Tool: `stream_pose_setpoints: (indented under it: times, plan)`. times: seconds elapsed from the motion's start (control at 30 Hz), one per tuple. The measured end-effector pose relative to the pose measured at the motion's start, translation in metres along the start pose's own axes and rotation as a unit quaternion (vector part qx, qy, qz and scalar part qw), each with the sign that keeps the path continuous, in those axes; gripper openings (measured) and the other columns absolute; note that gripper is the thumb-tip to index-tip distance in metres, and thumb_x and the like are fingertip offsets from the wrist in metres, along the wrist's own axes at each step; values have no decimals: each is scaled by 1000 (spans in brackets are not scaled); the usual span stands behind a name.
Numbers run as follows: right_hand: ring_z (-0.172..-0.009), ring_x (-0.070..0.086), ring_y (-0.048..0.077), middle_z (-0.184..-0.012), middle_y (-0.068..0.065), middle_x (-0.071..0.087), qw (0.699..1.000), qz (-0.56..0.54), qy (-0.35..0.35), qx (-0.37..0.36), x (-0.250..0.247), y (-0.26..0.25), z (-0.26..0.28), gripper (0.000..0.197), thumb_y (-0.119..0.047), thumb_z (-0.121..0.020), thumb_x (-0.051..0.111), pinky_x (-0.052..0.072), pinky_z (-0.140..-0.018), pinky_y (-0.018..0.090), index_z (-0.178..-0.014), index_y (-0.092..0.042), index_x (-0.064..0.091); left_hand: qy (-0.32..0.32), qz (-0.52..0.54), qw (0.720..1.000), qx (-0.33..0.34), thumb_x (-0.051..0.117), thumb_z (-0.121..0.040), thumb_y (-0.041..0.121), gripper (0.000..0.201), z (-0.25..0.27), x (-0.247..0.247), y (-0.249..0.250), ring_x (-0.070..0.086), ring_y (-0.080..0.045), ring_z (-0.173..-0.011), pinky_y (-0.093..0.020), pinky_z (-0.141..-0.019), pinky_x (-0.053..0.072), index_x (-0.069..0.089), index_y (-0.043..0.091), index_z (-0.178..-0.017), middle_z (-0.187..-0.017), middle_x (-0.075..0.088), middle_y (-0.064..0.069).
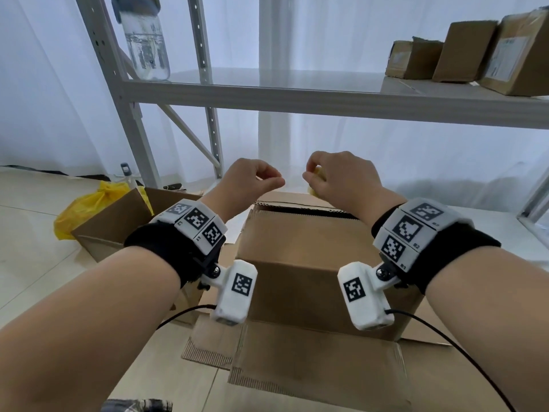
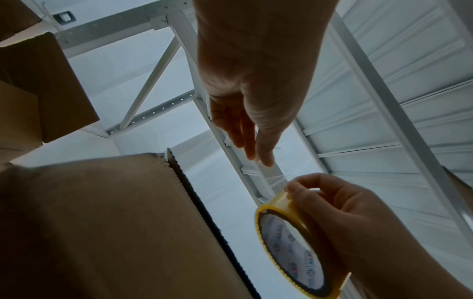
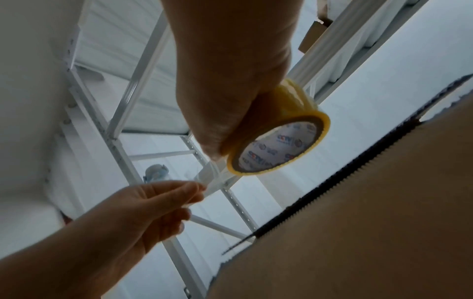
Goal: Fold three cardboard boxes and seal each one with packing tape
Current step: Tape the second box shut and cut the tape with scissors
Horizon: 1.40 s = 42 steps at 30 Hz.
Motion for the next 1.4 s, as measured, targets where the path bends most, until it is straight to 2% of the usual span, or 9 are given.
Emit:
stream_pose_setpoints:
  times: [0.17,0.27,0.33,0.5,0.67,0.93,1.13,1.3,1.4]
  plan:
    - [-83,60,25,-92,-4,63,998,43,51,1,21,8,-10,21,-35,-100,38,48,-71,36,-107,-24,55,-115,-51,989,-82,71,-68,61,115,-11,13,-40,47,-23,-125,-35,-103,38,8,16,-152,-154,27,-6]
    - [-86,60,25,-94,-3,66,999,21,35,23,33,22,-13,20,-33,-100,40,42,-84,37,-107,-24,56,-255,-83,960,-83,74,-67,56,116,-4,22,-61,3,-24,-147,-42,-116,12,-6,41,-150,-159,-16,2]
    - [-92,60,24,-97,-4,67,999,4,10,40,44,29,-13,20,-32,-100,41,33,-91,38,-108,-25,57,-300,-82,946,-87,75,-73,50,109,-3,32,-71,-3,-21,-147,-39,-117,9,-5,48,-148,-157,-25,5]
    - [-95,57,18,-88,-11,64,992,-89,-9,92,68,50,-3,10,-29,-98,47,28,-92,36,-98,-31,57,-305,-58,945,-106,67,-75,58,91,-3,57,-92,4,-20,-147,-36,-108,31,13,48,-148,-158,-19,9]
    - [-94,59,18,-87,-10,65,979,-171,42,104,83,65,10,7,-27,-94,56,36,-101,45,-93,-32,60,-238,-41,963,-122,60,-63,72,89,12,62,-93,12,-17,-146,-36,-118,14,31,48,-144,-161,-1,9]
    - [-102,58,18,-93,-14,63,981,-172,59,70,81,61,29,9,-28,-93,57,36,-104,42,-97,-28,65,-185,-54,972,-132,63,-78,61,77,40,78,-66,19,-21,-145,-31,-115,17,36,36,-145,-160,9,-1]
    - [-65,51,8,-66,-11,54,956,-266,88,89,49,42,24,9,-28,-93,57,44,-67,28,-90,-25,64,-186,-76,974,-105,59,-83,60,73,48,79,-59,24,-14,-143,-32,-114,18,38,30,-145,-159,14,11]
    - [-72,53,8,-72,-16,52,960,-261,-7,103,36,24,10,10,-29,-89,59,42,-71,28,-83,-26,66,-169,-112,975,-86,58,-82,63,71,47,77,-57,31,-12,-139,-31,-113,24,43,28,-142,-154,28,13]
    - [-87,56,13,-83,-14,57,982,-148,-89,72,34,6,3,12,-29,-90,55,41,-71,29,-90,-25,67,-155,-109,978,-84,59,-80,64,70,48,77,-56,34,-12,-137,-32,-112,27,47,29,-139,-152,33,12]
Point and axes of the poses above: each hand's wrist, its own z-axis away from the middle knuckle, its own x-axis out of the palm, y = z × x, the point moved 3 cm from there along -z, towards the middle knuckle
